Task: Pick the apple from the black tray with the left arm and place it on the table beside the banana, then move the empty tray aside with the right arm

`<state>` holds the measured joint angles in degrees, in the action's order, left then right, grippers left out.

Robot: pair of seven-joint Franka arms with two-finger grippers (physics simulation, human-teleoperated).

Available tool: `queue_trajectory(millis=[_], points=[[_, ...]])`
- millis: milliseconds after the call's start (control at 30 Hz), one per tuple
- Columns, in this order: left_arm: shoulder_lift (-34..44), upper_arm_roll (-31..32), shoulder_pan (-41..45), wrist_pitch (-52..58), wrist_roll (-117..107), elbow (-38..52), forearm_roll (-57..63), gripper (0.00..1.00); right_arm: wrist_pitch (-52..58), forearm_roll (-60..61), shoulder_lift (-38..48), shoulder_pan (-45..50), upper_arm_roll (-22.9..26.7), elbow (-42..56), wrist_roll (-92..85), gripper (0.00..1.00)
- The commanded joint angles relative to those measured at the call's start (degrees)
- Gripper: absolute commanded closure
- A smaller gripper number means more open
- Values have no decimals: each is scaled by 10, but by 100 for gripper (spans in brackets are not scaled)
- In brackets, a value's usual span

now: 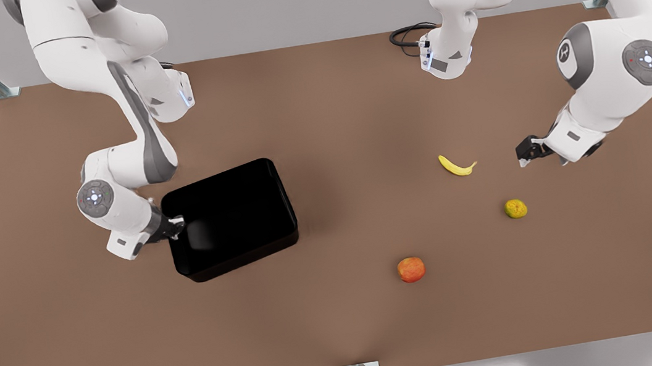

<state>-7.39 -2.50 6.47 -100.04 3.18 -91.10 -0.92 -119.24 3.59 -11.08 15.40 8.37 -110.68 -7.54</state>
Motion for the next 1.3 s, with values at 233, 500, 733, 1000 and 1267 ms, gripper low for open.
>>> queue_trajectory(millis=[233,500,733,1000,1267], points=[[-4,-6,-10,-5,6,21,0,0,122,-21,15,-1,172,29,-308,81],[-3,-11,-11,0,9,29,2,0,53,-14,-94,-75,176,67,-385,81],[-4,-9,-11,3,7,27,11,0,-20,-15,-164,-94,172,71,-386,80],[-7,-8,-10,3,6,30,10,0,25,17,-118,-89,158,80,-379,2],[-6,-7,-10,3,6,30,9,0,255,37,-26,-89,-13,270,-122,0]])
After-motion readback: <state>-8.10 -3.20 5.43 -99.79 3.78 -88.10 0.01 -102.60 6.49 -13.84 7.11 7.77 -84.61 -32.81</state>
